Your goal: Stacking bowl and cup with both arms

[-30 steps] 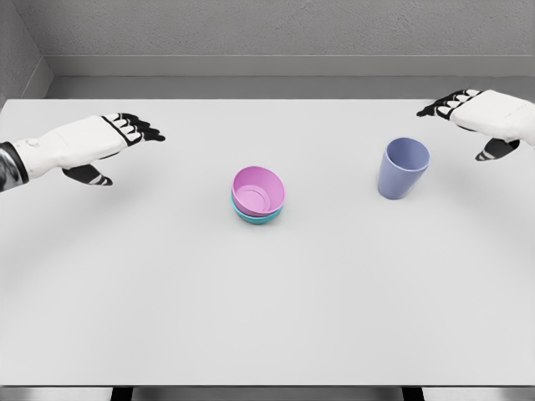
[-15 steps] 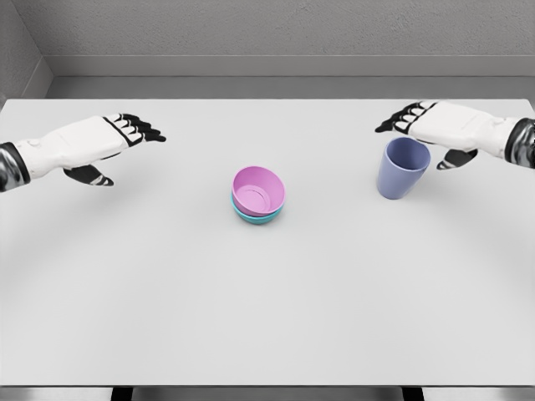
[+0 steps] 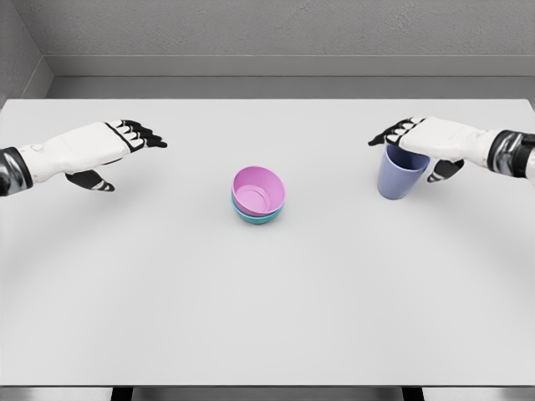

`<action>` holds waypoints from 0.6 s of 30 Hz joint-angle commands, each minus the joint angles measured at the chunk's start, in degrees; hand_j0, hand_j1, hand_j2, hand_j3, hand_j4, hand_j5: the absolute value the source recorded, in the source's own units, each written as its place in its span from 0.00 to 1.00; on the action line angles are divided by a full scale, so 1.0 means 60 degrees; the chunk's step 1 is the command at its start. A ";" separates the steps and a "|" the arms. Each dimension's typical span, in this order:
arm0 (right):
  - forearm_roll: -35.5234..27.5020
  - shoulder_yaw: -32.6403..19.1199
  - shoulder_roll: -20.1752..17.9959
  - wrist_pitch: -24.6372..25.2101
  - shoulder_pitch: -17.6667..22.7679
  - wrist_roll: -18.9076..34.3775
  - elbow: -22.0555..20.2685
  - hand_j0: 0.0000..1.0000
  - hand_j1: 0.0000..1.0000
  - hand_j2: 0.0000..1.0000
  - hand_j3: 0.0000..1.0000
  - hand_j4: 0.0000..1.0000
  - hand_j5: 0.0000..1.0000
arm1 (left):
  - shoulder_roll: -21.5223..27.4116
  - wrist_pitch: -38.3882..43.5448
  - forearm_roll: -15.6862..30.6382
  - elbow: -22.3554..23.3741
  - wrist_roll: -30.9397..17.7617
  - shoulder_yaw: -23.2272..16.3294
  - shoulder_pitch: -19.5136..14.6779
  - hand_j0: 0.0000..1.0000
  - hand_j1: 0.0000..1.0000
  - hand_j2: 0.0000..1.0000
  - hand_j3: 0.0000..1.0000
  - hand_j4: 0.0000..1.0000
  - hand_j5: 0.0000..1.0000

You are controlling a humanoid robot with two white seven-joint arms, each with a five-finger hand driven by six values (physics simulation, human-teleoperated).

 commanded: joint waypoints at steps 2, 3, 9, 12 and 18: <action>-0.0032 0.0033 0.0092 0.0014 0.0000 -0.0004 0.0117 1.00 1.00 1.00 1.00 1.00 1.00 | -0.0022 0.0014 0.0058 0.0004 -0.0026 0.0009 0.0000 1.00 1.00 1.00 1.00 1.00 1.00; -0.0032 0.0048 0.0092 0.0014 0.0000 -0.0004 0.0117 1.00 1.00 1.00 1.00 1.00 1.00 | -0.0021 0.0014 0.0058 0.0004 -0.0026 0.0009 0.0000 1.00 1.00 1.00 1.00 1.00 1.00; 0.0188 0.0077 0.0092 -0.0001 -0.0117 0.0010 0.0073 0.69 0.69 0.69 0.69 0.69 0.69 | -0.0007 0.0014 0.0058 0.0004 -0.0026 0.0009 0.0000 1.00 1.00 1.00 1.00 1.00 1.00; 0.0188 0.0077 0.0077 -0.0001 -0.0117 0.0010 0.0073 0.67 0.67 0.67 0.67 0.67 0.67 | -0.0007 0.0014 0.0058 0.0004 -0.0026 0.0023 0.0000 1.00 1.00 1.00 1.00 1.00 1.00; 0.0188 -0.0011 0.0077 0.0014 -0.0132 -0.0004 0.0058 0.68 0.68 0.68 0.68 0.68 0.68 | -0.0007 0.0014 0.0058 0.0004 -0.0026 0.0024 0.0000 1.00 1.00 1.00 1.00 1.00 1.00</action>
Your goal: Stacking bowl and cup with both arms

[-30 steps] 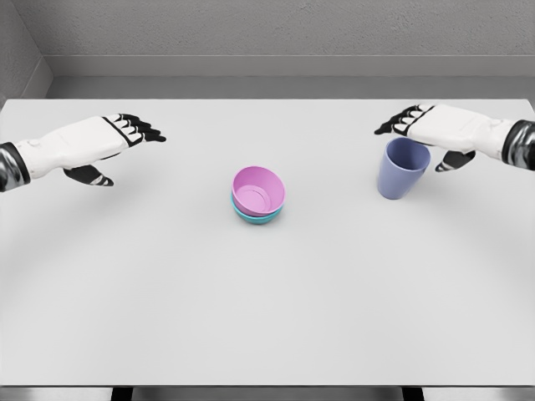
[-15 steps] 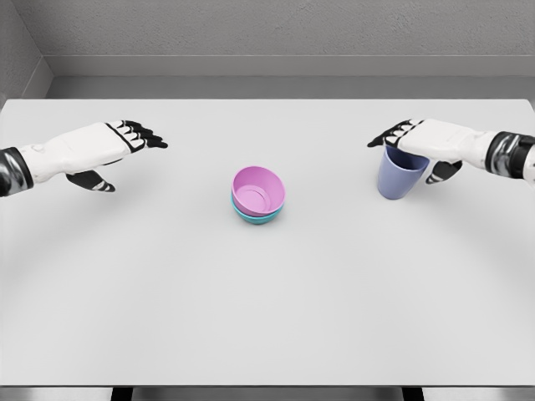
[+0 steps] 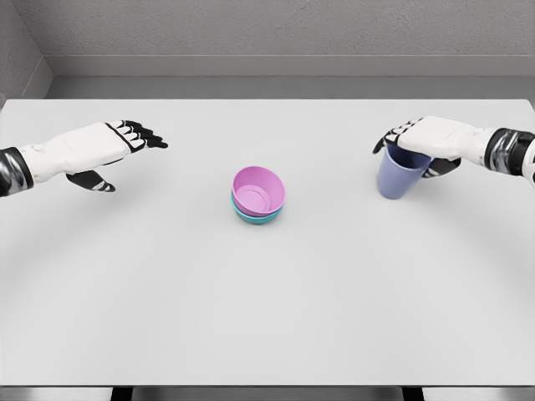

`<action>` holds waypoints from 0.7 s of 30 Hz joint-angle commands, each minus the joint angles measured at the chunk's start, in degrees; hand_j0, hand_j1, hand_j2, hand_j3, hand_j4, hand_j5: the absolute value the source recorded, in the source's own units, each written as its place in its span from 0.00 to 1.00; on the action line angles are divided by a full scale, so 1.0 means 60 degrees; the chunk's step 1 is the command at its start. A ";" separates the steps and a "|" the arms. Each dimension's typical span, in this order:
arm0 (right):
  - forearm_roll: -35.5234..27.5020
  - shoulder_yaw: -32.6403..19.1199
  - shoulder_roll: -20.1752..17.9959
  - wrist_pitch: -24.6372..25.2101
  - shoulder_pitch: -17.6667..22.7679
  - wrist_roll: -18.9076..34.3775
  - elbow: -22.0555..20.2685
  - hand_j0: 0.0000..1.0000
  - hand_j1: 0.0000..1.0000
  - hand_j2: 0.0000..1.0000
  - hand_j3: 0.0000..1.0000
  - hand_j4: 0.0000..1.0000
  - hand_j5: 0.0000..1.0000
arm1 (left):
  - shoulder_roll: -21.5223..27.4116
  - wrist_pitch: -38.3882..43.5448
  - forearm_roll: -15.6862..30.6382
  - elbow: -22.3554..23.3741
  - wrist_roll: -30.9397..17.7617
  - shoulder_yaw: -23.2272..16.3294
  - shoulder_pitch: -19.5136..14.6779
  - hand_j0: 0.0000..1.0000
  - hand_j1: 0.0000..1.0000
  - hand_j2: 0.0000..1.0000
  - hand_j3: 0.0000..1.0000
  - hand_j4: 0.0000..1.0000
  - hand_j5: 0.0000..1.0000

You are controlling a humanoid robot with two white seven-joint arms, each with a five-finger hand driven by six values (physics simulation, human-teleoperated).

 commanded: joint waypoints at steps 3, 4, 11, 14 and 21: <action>-0.0034 -0.0064 -0.0009 0.0014 -0.0059 0.0003 -0.0038 0.67 0.67 0.67 0.67 0.67 0.67 | 0.0009 0.0014 0.0058 -0.0001 0.0005 0.0009 0.0000 1.00 1.00 1.00 1.00 1.00 1.00; -0.0049 -0.0064 -0.0024 0.0014 -0.0073 0.0003 -0.0038 0.67 0.67 0.67 0.67 0.67 0.67 | 0.0009 0.0014 0.0058 -0.0001 0.0005 0.0009 0.0000 1.00 1.00 1.00 1.00 1.00 1.00; -0.0049 -0.0093 -0.0038 0.0014 -0.0220 0.0003 -0.0287 0.67 0.67 0.67 0.67 0.67 0.67 | 0.0009 0.0014 0.0058 -0.0001 0.0005 0.0009 0.0000 1.00 1.00 1.00 1.00 1.00 1.00; -0.0049 -0.0093 -0.0038 0.0014 -0.0249 0.0003 -0.0331 0.67 0.67 0.67 0.67 0.67 0.67 | 0.0009 0.0014 0.0058 -0.0001 0.0005 0.0009 0.0000 1.00 1.00 1.00 1.00 1.00 1.00; -0.0049 -0.0225 -0.0024 0.0014 -0.0322 0.0003 -0.0361 0.67 0.67 0.67 0.67 0.67 0.67 | 0.0009 0.0014 0.0058 -0.0001 0.0005 0.0009 0.0000 1.00 1.00 1.00 1.00 1.00 1.00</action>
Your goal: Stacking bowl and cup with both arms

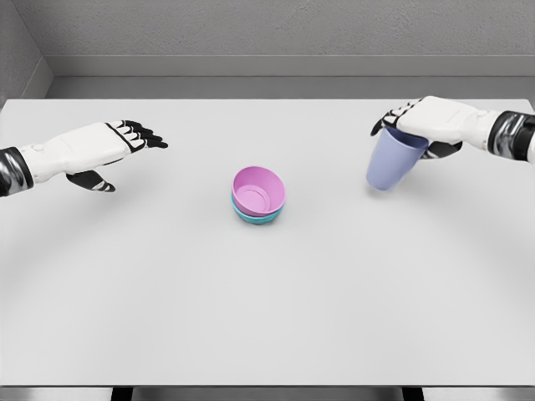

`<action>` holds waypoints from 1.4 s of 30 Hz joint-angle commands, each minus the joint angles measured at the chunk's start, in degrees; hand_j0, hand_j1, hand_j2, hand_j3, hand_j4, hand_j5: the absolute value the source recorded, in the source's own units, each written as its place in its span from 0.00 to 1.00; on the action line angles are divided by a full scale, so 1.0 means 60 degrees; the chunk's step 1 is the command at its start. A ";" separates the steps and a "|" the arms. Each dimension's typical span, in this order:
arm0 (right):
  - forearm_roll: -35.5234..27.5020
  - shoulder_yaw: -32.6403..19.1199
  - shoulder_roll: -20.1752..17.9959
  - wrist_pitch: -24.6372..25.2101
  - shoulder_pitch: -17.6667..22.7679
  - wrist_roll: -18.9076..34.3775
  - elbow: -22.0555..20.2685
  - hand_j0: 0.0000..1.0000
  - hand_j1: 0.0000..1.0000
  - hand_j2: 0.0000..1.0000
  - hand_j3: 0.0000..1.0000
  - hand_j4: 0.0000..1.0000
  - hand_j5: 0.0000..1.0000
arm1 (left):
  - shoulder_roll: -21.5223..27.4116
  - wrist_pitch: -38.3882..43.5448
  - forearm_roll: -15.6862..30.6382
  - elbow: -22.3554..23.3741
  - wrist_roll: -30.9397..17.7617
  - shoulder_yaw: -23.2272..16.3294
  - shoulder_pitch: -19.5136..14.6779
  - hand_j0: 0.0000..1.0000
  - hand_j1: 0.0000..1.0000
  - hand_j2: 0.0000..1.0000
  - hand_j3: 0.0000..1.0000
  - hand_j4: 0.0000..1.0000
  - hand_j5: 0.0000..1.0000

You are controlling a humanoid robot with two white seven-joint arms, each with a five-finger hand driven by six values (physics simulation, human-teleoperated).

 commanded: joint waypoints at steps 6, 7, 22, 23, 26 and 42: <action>-0.0077 -0.0194 -0.0003 -0.0015 0.0000 0.0002 -0.0017 0.67 0.67 0.67 0.67 0.67 0.67 | 0.0009 0.0014 0.0058 -0.0001 0.0005 0.0007 0.0000 1.00 1.00 1.00 1.00 1.00 1.00; -0.0077 -0.0179 0.0012 -0.0015 0.0000 -0.0013 -0.0017 0.67 0.67 0.67 0.67 0.67 0.67 | 0.0009 0.0014 0.0058 -0.0001 0.0005 0.0007 0.0000 1.00 1.00 1.00 1.00 1.00 1.00; -0.0107 -0.0384 -0.0003 0.0000 0.0000 -0.0013 -0.1072 0.67 0.67 0.67 0.67 0.67 0.67 | 0.0009 0.0014 0.0058 -0.0015 0.0005 0.0007 0.0000 1.00 1.00 1.00 1.00 1.00 1.00; -0.0107 -0.0384 -0.0003 0.0000 0.0000 -0.0013 -0.1189 0.67 0.67 0.67 0.67 0.67 0.67 | 0.0009 0.0014 0.0058 -0.0015 0.0005 0.0007 0.0000 1.00 1.00 1.00 1.00 1.00 1.00; -0.0107 -0.0384 -0.0002 0.0073 0.0000 -0.0013 -0.1467 0.67 0.67 0.67 0.67 0.67 0.67 | 0.0009 0.0014 0.0058 -0.0015 0.0005 0.0007 0.0000 1.00 1.00 1.00 1.00 1.00 1.00; -0.0092 -0.0399 0.0232 0.0117 -0.0073 -0.0028 -0.2317 0.67 0.67 0.67 0.67 0.67 0.67 | 0.0009 0.0014 0.0058 -0.0015 0.0005 0.0007 0.0000 1.00 1.00 1.00 1.00 1.00 1.00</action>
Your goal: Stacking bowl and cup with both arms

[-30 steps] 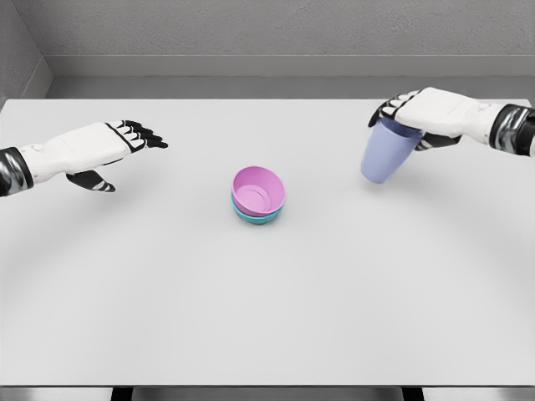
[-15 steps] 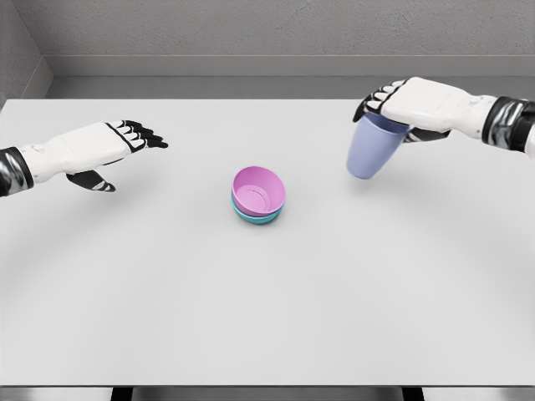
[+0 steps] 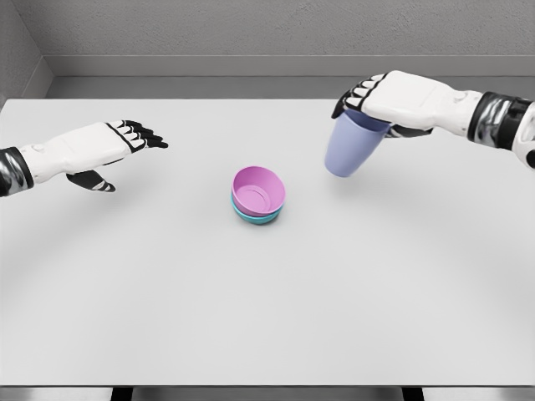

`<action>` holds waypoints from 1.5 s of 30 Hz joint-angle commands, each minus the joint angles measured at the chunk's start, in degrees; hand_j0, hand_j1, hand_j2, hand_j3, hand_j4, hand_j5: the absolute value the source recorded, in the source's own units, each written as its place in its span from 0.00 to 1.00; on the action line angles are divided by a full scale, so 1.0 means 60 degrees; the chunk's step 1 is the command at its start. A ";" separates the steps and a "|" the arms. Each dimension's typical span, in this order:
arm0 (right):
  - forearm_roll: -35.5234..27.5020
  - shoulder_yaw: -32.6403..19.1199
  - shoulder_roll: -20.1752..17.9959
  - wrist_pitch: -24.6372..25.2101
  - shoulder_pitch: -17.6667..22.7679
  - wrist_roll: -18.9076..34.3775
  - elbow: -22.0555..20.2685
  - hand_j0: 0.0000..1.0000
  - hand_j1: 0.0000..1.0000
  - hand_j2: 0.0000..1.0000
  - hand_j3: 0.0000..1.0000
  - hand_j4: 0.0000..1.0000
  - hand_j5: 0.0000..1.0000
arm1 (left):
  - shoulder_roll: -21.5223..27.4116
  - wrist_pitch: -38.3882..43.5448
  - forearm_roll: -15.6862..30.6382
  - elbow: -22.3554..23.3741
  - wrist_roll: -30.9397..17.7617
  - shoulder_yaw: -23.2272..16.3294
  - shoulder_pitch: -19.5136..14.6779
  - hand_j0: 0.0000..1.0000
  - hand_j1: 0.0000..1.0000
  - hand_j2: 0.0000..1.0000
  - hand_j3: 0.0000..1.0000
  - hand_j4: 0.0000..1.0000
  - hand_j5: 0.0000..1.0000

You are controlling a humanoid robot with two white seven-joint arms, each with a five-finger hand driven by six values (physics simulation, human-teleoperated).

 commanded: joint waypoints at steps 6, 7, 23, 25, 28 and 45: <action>-0.0001 -0.0011 0.0012 0.0016 -0.0029 -0.0011 -0.0245 0.67 0.67 0.67 0.67 0.67 0.67 | 0.0009 0.0014 0.0058 -0.0001 0.0005 0.0007 0.0000 1.00 1.00 1.00 1.00 1.00 1.00; -0.0001 -0.0011 0.0012 0.0016 -0.0029 -0.0011 -0.0260 0.67 0.67 0.67 0.67 0.67 0.67 | 0.0009 0.0014 0.0058 -0.0001 0.0005 0.0007 0.0000 1.00 1.00 1.00 1.00 1.00 1.00; 0.0013 -0.0011 0.0701 0.0016 -0.0029 -0.0011 -0.0641 0.66 0.66 0.66 0.66 0.66 0.66 | 0.0009 0.0014 0.0058 -0.0030 0.0005 0.0007 0.0000 1.00 1.00 1.00 1.00 1.00 1.00; 0.0013 0.0003 0.0862 0.0016 -0.0059 -0.0011 -0.0655 0.67 0.67 0.67 0.67 0.67 0.67 | 0.0009 0.0014 0.0058 -0.0030 0.0005 0.0007 0.0000 1.00 1.00 1.00 1.00 1.00 1.00; 0.0013 0.0018 0.1023 0.0016 -0.0044 -0.0011 -0.0670 0.66 0.66 0.66 0.66 0.66 0.66 | 0.0009 0.0014 0.0058 -0.0030 0.0005 0.0007 0.0000 1.00 1.00 1.00 1.00 1.00 1.00; 0.0131 0.0399 0.1829 0.0060 0.0029 -0.0011 -0.0582 0.66 0.66 0.66 0.66 0.66 0.66 | 0.0009 0.0014 0.0058 0.0014 0.0005 0.0007 0.0000 1.00 1.00 1.00 1.00 1.00 1.00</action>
